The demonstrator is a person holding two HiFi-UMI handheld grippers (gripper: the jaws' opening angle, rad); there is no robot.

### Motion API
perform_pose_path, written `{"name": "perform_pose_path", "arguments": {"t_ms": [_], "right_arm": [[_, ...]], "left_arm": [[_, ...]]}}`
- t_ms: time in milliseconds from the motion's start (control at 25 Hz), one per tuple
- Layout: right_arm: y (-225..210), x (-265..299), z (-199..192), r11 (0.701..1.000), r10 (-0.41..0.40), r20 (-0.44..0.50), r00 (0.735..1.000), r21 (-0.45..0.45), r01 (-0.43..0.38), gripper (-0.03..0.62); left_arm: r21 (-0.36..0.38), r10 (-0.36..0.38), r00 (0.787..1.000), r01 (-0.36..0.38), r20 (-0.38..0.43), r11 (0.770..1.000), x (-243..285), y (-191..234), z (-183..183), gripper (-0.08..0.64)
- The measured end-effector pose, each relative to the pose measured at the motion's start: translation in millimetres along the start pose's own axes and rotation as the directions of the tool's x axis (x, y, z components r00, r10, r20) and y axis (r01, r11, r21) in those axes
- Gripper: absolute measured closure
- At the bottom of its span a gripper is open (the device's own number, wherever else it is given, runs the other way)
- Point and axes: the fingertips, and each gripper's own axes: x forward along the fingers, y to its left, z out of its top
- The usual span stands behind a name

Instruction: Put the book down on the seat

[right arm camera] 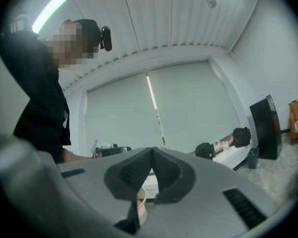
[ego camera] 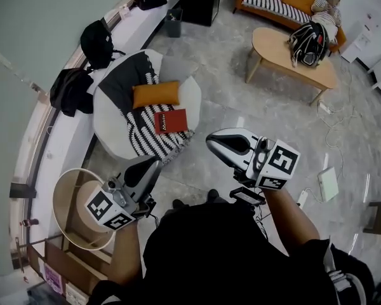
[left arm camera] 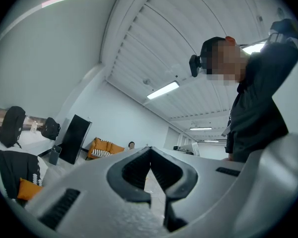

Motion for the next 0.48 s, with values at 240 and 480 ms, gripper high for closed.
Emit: {"name": "perform_pose_path", "arguments": {"t_ms": [240,480], "right_arm": [[-5.5,-27.6,4.8,0.999,0.035,0.009,0.999,-0.011,-0.035,0.565],[-22.1,-55.3,11.5,0.999,0.025,0.012,1.000,-0.030,-0.025,0.565]], "left_arm": [[0.003,-0.008,1.000,0.008,-0.030,1.000,31.0,-18.4,-12.3,0.537],[0.016,-0.003,0.999,0.004,-0.045,1.000,61.5,-29.2,-17.7,0.537]]}}
